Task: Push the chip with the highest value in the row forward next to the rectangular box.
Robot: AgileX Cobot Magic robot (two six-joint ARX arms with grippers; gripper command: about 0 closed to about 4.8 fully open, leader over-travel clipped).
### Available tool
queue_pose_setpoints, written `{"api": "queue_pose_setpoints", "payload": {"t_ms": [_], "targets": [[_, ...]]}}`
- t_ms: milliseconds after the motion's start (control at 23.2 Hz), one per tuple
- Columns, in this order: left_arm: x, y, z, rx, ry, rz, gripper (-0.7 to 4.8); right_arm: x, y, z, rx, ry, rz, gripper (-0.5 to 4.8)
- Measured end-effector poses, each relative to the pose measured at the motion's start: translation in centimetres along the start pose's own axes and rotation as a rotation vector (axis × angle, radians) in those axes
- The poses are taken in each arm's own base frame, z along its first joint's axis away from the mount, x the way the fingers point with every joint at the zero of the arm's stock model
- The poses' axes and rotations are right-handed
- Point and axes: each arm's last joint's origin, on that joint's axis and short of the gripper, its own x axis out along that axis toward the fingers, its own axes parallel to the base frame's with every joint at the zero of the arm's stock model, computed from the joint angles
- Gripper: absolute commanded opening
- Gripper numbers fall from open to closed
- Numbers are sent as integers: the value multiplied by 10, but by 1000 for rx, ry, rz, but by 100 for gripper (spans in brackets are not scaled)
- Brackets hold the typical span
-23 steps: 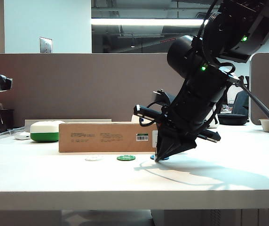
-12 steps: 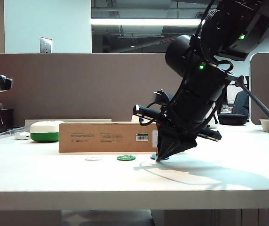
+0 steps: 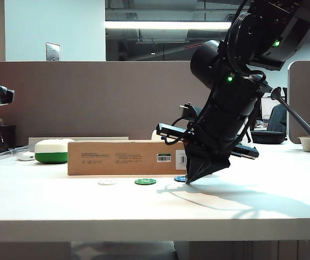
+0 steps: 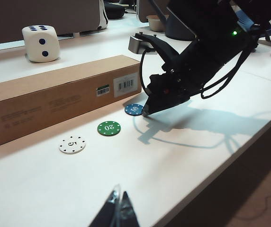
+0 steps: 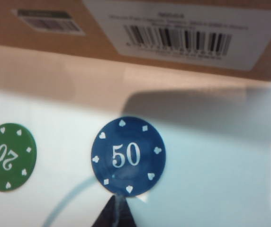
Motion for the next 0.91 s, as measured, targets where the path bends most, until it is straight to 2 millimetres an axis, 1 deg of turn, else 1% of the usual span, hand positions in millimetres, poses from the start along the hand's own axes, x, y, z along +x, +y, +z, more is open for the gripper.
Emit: {"api": "queue_pose_setpoints", "payload": {"t_ms": [216, 432, 906], "targets": [[0, 0, 0, 0, 0, 0, -5, 3, 0, 1, 14, -22, -4, -6], [0, 0, 0, 0, -1, 0, -5, 10, 0, 3, 26, -64, 4, -6], [0, 0, 0, 0, -1, 0, -5, 13, 0, 5, 61, -99, -10, -6]]}}
